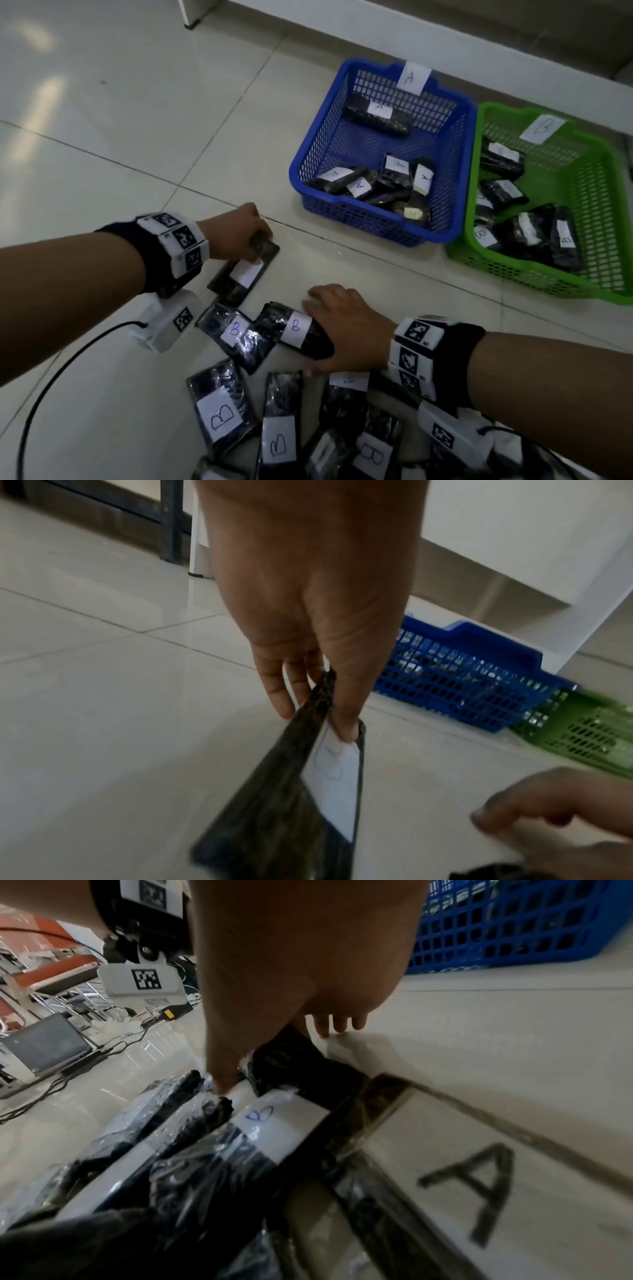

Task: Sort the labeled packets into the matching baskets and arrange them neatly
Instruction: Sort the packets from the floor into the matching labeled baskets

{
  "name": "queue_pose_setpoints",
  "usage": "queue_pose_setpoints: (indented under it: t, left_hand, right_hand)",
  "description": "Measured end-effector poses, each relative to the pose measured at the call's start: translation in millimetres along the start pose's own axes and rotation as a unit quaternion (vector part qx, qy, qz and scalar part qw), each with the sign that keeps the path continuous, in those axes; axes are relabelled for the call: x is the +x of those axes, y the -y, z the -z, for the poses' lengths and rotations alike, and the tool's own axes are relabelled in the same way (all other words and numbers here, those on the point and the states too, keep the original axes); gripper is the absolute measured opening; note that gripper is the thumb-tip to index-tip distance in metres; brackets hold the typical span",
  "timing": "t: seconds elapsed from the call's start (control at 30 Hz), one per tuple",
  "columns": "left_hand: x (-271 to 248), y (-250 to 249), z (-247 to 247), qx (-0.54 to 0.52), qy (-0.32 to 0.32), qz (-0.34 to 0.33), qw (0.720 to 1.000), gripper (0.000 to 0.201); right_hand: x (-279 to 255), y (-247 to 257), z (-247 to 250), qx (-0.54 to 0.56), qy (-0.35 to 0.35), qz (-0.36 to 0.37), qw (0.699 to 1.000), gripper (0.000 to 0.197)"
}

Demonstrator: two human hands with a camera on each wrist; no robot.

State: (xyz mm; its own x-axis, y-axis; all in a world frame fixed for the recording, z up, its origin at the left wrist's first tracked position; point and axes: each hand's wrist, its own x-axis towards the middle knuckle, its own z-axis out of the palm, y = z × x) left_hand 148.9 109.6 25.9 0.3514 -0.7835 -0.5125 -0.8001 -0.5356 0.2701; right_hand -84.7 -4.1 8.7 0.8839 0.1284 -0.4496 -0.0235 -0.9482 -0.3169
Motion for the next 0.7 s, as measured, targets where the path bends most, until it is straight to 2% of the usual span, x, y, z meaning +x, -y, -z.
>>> queue_pose_setpoints:
  t: [0.07,0.13,0.27,0.33,0.43,0.53,0.6,0.7]
  left_hand:
    - [2.1,-7.5,6.6,-0.017,0.001,-0.002,1.000,0.042]
    - [4.3,-14.7,15.7,-0.043,0.009,-0.002,0.999,0.032]
    - [4.9,-30.0,39.6,-0.117,0.042,0.012,0.992,0.029]
    - [3.6,-41.0,53.4,-0.165,0.051,0.011,0.985,0.028]
    - [-0.2,-62.0,78.8,-0.183,0.071,-0.006,0.981,0.030]
    - [-3.2,-86.2,106.1,-0.199,0.078,-0.014,0.977,0.032]
    - [-3.4,-98.3,119.7,-0.245,0.060,-0.009,0.968,0.031]
    - [4.8,-126.6,134.2,-0.324,-0.009,-0.012,0.946,0.023]
  right_hand:
    - [-1.7,-2.4,-3.2,-0.012,-0.005,0.005,1.000,0.084]
    - [-2.1,-3.3,-0.9,0.027,-0.025,-0.004,0.999,0.072]
    - [-8.6,-6.3,16.9,0.147,-0.063,-0.031,0.987,0.067]
    - [-20.7,-9.8,31.0,0.163,-0.094,-0.030,0.982,0.065]
    - [-45.1,-21.8,51.6,0.142,-0.172,-0.026,0.974,0.063]
    - [-75.8,-46.1,67.6,0.103,-0.246,-0.051,0.963,0.070]
    - [-95.5,-67.4,75.9,0.080,-0.292,-0.093,0.949,0.073]
    - [-131.8,-112.5,88.7,0.026,-0.384,-0.153,0.910,0.071]
